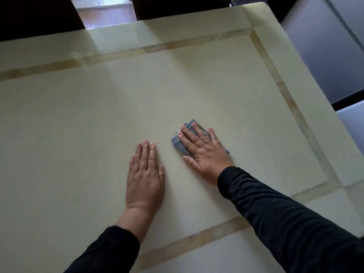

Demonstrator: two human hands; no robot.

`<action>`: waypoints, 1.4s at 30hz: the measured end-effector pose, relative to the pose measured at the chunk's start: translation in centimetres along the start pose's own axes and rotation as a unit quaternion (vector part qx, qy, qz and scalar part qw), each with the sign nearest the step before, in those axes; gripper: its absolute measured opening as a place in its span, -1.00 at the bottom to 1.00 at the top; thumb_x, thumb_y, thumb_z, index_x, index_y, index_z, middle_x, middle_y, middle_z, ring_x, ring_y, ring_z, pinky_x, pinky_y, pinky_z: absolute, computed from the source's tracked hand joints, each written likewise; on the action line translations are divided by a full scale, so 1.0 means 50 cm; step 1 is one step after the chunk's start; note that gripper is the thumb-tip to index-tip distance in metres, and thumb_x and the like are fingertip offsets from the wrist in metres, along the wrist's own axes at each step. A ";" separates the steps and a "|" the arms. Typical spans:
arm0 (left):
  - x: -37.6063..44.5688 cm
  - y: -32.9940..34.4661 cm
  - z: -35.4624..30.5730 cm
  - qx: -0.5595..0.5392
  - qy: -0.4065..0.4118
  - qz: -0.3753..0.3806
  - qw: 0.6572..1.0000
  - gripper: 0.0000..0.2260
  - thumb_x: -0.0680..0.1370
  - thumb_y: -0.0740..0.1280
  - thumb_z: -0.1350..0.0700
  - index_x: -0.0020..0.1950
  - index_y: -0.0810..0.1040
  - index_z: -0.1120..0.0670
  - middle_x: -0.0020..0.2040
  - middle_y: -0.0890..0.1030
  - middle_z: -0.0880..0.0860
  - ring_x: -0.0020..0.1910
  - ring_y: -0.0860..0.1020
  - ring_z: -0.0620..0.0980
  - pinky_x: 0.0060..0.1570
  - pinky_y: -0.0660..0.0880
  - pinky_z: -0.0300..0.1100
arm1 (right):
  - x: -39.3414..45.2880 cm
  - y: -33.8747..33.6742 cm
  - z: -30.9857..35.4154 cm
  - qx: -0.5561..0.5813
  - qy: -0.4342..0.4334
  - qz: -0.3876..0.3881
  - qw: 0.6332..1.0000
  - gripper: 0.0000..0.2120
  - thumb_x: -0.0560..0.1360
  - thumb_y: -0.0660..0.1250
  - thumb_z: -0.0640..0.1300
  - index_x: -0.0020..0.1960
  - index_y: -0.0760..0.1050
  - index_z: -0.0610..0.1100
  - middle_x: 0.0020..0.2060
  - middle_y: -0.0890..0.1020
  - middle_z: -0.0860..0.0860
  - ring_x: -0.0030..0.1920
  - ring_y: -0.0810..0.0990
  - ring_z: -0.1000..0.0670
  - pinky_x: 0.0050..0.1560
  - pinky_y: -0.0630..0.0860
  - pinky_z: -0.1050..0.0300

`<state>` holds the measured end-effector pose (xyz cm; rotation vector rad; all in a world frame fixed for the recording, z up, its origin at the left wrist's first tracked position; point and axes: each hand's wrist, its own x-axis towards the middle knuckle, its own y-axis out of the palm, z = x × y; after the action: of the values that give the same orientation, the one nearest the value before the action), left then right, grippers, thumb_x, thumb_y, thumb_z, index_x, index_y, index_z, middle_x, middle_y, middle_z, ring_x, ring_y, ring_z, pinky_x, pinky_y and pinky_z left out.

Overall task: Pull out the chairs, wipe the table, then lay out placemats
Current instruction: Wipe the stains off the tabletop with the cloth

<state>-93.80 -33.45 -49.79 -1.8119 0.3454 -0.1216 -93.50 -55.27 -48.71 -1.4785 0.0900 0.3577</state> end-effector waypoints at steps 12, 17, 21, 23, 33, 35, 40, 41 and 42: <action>-0.007 -0.008 -0.024 0.051 -0.059 0.043 0.996 -0.45 0.68 -0.06 -0.04 0.64 -0.12 0.06 0.64 -0.14 0.02 0.61 -0.17 0.00 0.55 -0.12 -0.06 | -0.143 0.053 -0.027 -0.008 -0.004 -0.028 1.000 -0.34 0.60 -0.12 0.25 0.63 -0.11 0.03 0.61 -0.11 0.09 0.61 -0.18 -0.02 0.55 -0.14 -0.26; -0.112 -0.021 -0.051 0.082 -0.077 0.062 0.992 -0.46 0.69 -0.07 -0.02 0.63 -0.19 0.05 0.63 -0.20 0.02 0.60 -0.21 0.01 0.55 -0.15 -0.03 | -0.226 0.056 -0.149 0.023 0.150 -0.027 0.988 -0.33 0.58 -0.19 0.25 0.63 -0.18 0.07 0.62 -0.17 0.11 0.60 -0.24 0.03 0.54 -0.18 -0.29; -0.224 -0.009 -0.071 0.028 -0.103 0.077 0.991 -0.46 0.70 -0.02 0.01 0.64 -0.16 0.01 0.63 -0.19 -0.03 0.60 -0.20 -0.03 0.54 -0.15 -0.09 | -0.194 0.064 0.017 0.053 0.216 -0.037 0.974 -0.31 0.62 -0.16 0.23 0.60 -0.33 -0.03 0.59 -0.31 0.00 0.58 -0.34 -0.12 0.52 -0.29 -0.29; -0.241 -0.006 -0.066 -0.004 -0.095 0.079 0.992 -0.46 0.70 0.04 0.07 0.64 -0.12 -0.01 0.64 -0.14 -0.04 0.61 -0.18 -0.03 0.55 -0.11 -0.08 | -0.225 0.086 0.110 0.026 0.071 -0.021 0.997 -0.32 0.60 -0.19 0.24 0.61 -0.27 -0.01 0.60 -0.27 0.02 0.58 -0.32 -0.09 0.53 -0.25 -0.30; -0.359 -0.068 0.061 -0.024 -0.217 0.115 0.969 -0.34 0.67 0.10 -0.16 0.63 -0.22 -0.11 0.62 -0.28 -0.08 0.59 -0.27 -0.04 0.54 -0.15 0.09 | -0.180 0.063 0.064 0.041 0.167 -0.009 0.985 -0.34 0.63 -0.14 0.22 0.59 -0.35 0.02 0.59 -0.31 0.05 0.58 -0.35 -0.05 0.52 -0.27 -0.31; -0.370 -0.064 0.082 -0.050 -0.206 0.126 0.969 -0.33 0.66 0.11 -0.18 0.62 -0.24 -0.13 0.61 -0.31 -0.10 0.58 -0.31 -0.06 0.55 -0.14 0.11 | -0.150 0.054 0.171 0.065 0.184 -0.007 0.981 -0.31 0.64 -0.13 0.23 0.58 -0.39 -0.03 0.58 -0.36 0.00 0.56 -0.39 -0.12 0.51 -0.29 -0.32; -0.363 -0.070 0.081 -0.043 -0.186 0.139 0.972 -0.31 0.66 0.09 -0.19 0.61 -0.30 -0.12 0.59 -0.37 -0.09 0.57 -0.34 -0.04 0.54 -0.19 0.07 | -0.202 0.092 0.331 0.028 -0.079 0.006 0.997 -0.35 0.62 -0.14 0.24 0.63 -0.19 0.04 0.61 -0.20 0.09 0.59 -0.28 -0.04 0.53 -0.23 -0.28; -0.364 -0.073 0.087 -0.039 -0.176 0.142 0.973 -0.31 0.66 0.09 -0.18 0.61 -0.29 -0.11 0.59 -0.36 -0.09 0.57 -0.33 -0.04 0.55 -0.18 0.05 | -0.216 0.098 0.314 0.024 -0.106 0.002 0.994 -0.36 0.61 -0.13 0.24 0.63 -0.13 0.06 0.61 -0.14 0.11 0.60 -0.22 -0.01 0.54 -0.17 -0.28; -0.367 -0.079 0.097 -0.036 -0.160 0.146 0.976 -0.32 0.67 0.10 -0.17 0.61 -0.29 -0.10 0.60 -0.35 -0.08 0.57 -0.32 -0.04 0.55 -0.16 0.03 | -0.228 0.102 0.292 0.014 -0.120 -0.001 0.993 -0.37 0.61 -0.13 0.24 0.63 -0.10 0.08 0.61 -0.11 0.14 0.61 -0.18 0.01 0.54 -0.12 -0.29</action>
<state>-109.29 -22.58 -45.53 -1.7944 0.3836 0.3896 -108.06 -42.75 -48.98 -1.3978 -0.0997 0.5279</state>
